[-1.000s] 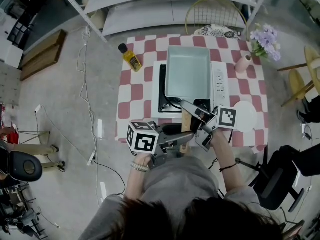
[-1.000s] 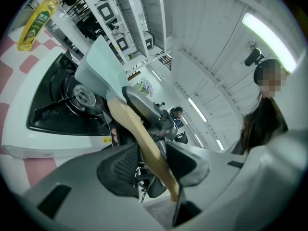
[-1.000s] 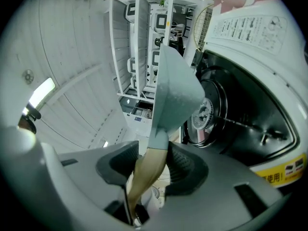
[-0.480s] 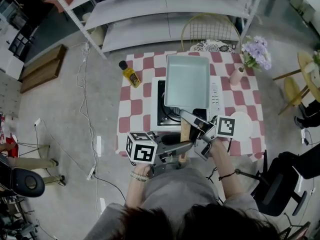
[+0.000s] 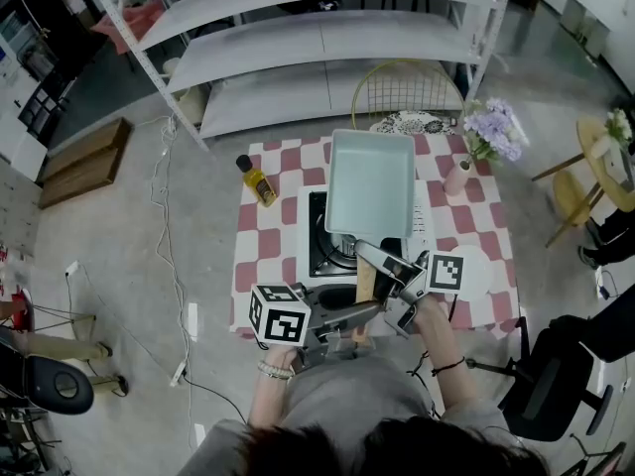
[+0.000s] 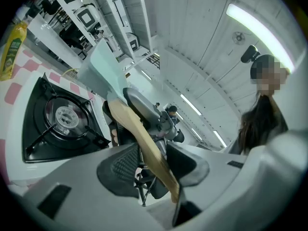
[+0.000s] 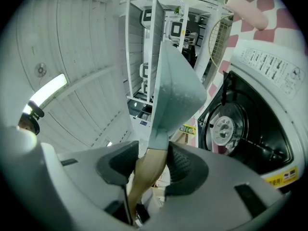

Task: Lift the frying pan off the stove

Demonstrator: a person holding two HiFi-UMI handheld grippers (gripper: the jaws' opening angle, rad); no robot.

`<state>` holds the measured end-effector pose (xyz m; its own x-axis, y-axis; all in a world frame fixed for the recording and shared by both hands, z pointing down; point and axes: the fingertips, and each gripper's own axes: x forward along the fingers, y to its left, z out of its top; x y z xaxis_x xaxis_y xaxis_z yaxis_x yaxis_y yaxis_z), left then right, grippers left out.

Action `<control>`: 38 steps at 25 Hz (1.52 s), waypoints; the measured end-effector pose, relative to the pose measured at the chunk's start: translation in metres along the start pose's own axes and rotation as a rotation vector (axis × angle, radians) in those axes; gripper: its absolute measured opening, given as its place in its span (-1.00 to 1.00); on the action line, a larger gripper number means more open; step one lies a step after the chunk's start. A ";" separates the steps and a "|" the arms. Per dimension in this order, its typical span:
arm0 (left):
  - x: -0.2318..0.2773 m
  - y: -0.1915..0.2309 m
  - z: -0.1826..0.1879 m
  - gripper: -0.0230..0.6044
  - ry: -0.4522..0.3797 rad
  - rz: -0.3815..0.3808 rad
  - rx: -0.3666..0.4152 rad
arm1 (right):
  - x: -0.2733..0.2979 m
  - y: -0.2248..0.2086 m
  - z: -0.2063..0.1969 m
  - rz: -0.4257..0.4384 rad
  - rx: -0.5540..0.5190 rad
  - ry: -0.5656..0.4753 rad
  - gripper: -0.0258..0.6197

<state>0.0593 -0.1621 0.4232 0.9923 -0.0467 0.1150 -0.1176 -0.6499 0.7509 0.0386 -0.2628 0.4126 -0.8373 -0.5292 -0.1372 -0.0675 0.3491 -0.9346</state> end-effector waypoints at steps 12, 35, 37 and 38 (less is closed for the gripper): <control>0.004 -0.017 0.015 -0.33 -0.006 -0.043 0.075 | -0.005 0.028 0.015 0.014 -0.073 -0.035 -0.33; 0.014 -0.056 0.045 -0.33 -0.015 -0.107 0.216 | -0.018 0.083 0.043 0.059 -0.189 -0.104 -0.33; 0.015 -0.060 0.046 -0.33 -0.015 -0.109 0.224 | -0.020 0.087 0.043 0.066 -0.193 -0.107 -0.33; 0.015 -0.062 0.046 -0.33 -0.015 -0.110 0.228 | -0.021 0.089 0.044 0.068 -0.194 -0.109 -0.33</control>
<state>0.0833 -0.1576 0.3489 0.9993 0.0242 0.0298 0.0018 -0.8058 0.5923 0.0736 -0.2546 0.3183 -0.7807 -0.5763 -0.2417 -0.1253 0.5233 -0.8429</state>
